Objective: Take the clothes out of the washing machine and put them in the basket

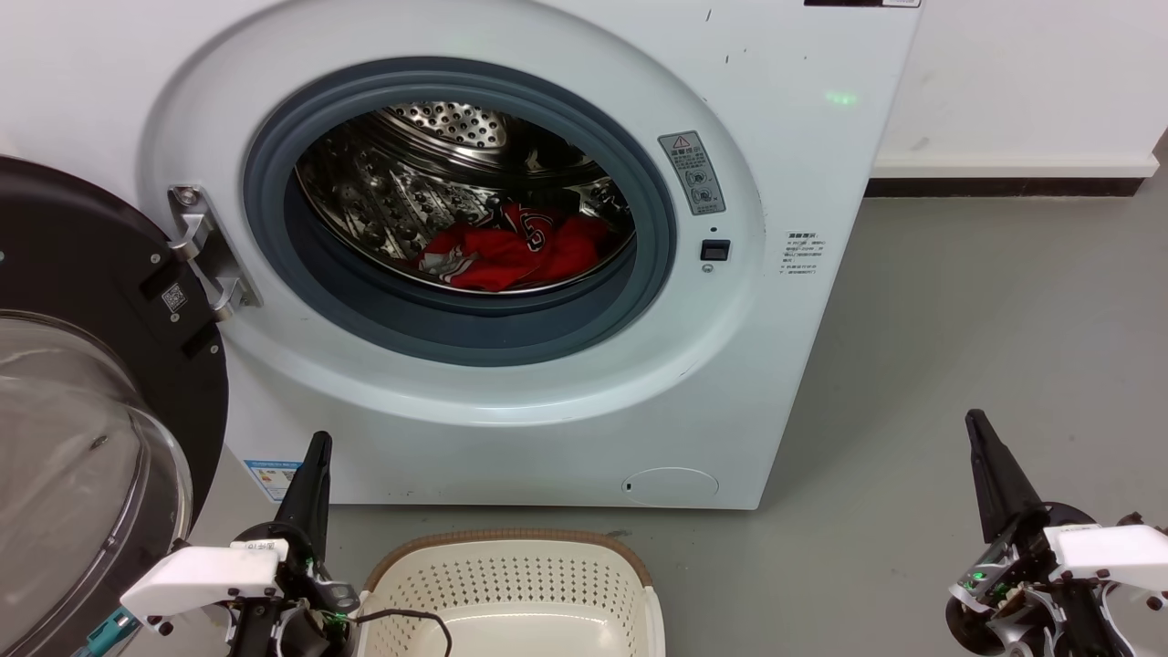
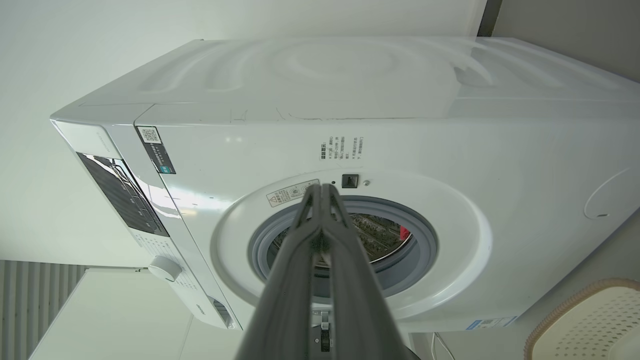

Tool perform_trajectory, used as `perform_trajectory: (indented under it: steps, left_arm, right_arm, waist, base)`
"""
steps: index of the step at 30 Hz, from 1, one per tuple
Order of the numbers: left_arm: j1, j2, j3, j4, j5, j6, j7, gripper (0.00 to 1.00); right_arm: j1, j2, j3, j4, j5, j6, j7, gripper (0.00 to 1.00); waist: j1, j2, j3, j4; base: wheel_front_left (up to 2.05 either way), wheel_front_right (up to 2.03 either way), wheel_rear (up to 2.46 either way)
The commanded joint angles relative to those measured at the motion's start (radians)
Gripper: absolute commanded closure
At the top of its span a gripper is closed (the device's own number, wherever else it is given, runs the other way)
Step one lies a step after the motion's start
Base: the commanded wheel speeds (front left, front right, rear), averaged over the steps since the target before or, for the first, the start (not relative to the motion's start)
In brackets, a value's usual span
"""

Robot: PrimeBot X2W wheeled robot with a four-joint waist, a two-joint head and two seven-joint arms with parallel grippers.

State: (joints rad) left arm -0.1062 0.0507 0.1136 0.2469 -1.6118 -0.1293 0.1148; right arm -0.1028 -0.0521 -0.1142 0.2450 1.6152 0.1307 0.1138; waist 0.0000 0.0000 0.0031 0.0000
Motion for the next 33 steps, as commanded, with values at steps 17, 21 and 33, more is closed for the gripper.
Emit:
perform_trajectory:
  steps: [17,21,33]
  left_arm:
    - [-0.005,-0.001,0.002,-0.004,-0.002,-0.005,0.002,1.00]
    - [-0.005,-0.001,0.002,-0.004,-0.002,-0.005,0.002,1.00]
    - [-0.011,0.000,-0.031,-0.001,0.015,0.000,-0.029,0.00]
  right_arm:
    - [-0.012,0.003,0.001,0.001,-0.005,0.000,0.001,1.00]
    - [-0.012,0.003,0.001,0.001,-0.005,0.000,0.001,1.00]
    - [0.008,0.000,0.012,-0.016,0.009,0.000,-0.030,0.00]
  waist:
    - [0.0000,0.0000,0.000,0.000]
    - [0.0000,0.0000,0.000,0.000]
    - [0.0000,0.0000,0.001,0.000]
  base:
    - [0.00,0.00,0.00]
    - [0.00,0.00,0.00]
    - [0.00,0.00,0.00]
